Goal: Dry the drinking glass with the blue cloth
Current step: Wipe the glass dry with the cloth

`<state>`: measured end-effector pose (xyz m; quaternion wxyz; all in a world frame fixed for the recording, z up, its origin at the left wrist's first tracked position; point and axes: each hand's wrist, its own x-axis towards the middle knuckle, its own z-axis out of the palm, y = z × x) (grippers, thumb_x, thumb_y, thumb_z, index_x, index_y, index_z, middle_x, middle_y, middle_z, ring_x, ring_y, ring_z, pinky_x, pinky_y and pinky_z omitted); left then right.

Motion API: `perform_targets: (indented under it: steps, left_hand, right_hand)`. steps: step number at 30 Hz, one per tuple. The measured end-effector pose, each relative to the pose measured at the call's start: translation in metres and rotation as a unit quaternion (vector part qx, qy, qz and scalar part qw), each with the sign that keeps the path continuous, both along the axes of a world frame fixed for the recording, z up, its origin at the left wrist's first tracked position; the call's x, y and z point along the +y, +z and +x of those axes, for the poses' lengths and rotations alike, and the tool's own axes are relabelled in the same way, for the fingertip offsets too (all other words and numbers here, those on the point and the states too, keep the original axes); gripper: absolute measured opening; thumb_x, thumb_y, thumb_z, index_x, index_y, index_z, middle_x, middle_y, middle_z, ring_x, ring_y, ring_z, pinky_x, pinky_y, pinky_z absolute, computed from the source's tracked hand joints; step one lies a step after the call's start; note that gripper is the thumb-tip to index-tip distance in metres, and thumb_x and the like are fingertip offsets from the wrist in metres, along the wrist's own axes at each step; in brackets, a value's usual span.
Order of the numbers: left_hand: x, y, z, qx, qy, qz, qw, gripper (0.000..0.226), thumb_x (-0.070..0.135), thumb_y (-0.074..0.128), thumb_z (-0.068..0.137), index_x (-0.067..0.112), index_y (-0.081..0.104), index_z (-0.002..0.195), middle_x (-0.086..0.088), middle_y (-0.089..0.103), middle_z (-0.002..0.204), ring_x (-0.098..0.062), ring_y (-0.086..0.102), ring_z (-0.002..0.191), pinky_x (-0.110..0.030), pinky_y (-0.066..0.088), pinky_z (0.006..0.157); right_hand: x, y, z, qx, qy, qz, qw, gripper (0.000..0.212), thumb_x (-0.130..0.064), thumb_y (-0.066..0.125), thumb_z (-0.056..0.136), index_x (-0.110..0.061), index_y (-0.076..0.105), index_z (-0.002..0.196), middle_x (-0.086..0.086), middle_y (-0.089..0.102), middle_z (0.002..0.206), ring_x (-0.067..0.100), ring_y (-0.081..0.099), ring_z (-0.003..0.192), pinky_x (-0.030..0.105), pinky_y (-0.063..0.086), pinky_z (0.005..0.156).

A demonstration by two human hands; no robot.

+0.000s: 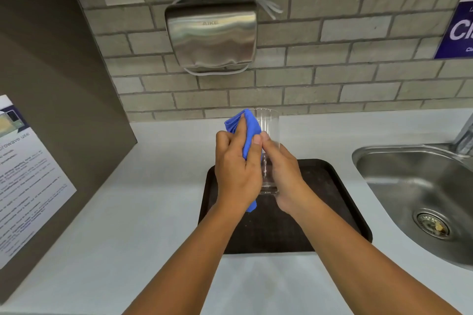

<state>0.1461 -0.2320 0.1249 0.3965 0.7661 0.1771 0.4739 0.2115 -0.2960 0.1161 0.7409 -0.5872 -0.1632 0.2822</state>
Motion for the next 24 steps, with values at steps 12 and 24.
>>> perform_targets:
  steps: [12,24]
  left_hand:
    - [0.021,0.011,0.0,0.076,-0.009,-0.169,0.983,0.032,0.041,0.04,0.1,0.021,0.064,0.098,-0.003,0.058,0.09,-0.005,0.06,0.066,-0.023,0.053,0.056]
    - [0.031,0.01,0.003,0.068,-0.09,-0.394,0.912,0.033,0.037,0.051,0.098,0.012,0.07,0.089,-0.006,0.073,0.069,-0.017,0.068,0.054,-0.025,0.054,0.046]
  right_hand:
    - [-0.003,-0.01,-0.001,0.082,0.054,0.054,0.994,0.084,-0.069,0.075,0.057,-0.011,0.066,0.117,0.014,0.075,0.097,0.027,0.075,0.081,0.043,0.061,0.076]
    - [-0.005,-0.001,0.009,0.062,0.122,0.114,0.984,0.048,-0.064,0.067,0.07,-0.02,0.081,0.082,0.002,0.075,0.072,0.016,0.073,0.06,0.029,0.057,0.056]
